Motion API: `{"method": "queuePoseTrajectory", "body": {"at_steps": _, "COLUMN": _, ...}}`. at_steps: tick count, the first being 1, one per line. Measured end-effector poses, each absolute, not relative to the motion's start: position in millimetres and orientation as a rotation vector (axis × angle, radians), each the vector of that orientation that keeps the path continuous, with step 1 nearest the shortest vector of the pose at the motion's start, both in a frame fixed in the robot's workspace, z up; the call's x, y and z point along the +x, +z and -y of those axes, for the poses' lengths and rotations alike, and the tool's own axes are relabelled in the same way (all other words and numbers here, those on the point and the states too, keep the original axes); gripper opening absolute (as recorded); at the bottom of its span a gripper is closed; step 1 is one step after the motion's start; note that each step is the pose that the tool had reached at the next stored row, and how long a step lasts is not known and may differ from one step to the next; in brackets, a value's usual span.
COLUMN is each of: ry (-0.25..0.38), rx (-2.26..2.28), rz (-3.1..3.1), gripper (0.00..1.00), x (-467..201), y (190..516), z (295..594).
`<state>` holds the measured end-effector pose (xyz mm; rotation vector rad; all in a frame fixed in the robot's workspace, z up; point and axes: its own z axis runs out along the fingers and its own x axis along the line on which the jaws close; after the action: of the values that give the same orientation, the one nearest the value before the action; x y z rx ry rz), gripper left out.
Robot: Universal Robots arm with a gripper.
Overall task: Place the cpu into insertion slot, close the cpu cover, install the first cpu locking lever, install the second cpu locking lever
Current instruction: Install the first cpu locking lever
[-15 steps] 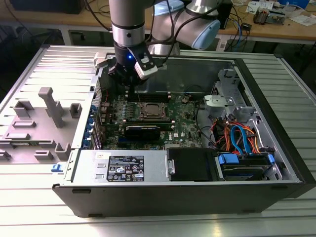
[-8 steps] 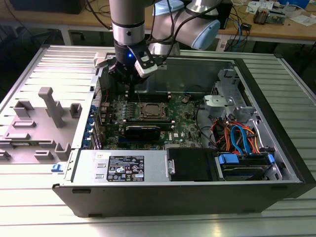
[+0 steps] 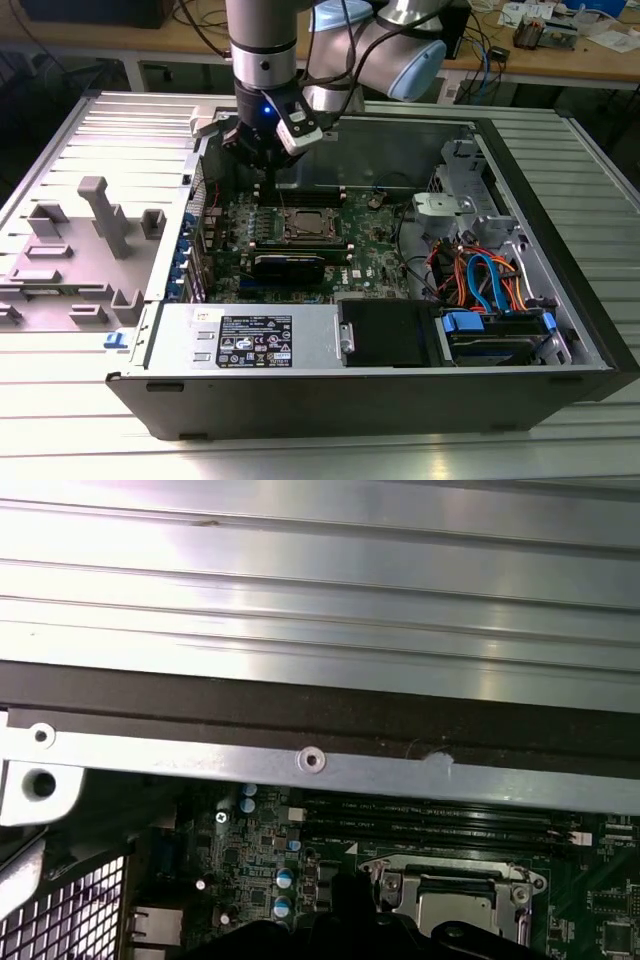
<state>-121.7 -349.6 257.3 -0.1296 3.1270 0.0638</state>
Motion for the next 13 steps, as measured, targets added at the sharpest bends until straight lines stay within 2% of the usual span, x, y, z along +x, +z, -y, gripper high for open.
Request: {"method": "queuePoseTrajectory", "body": {"at_steps": 13, "ry": 0.063, "rx": -0.130, "rz": -3.130, "gripper": 0.11, "x": -95, "y": 256, "z": 350}}
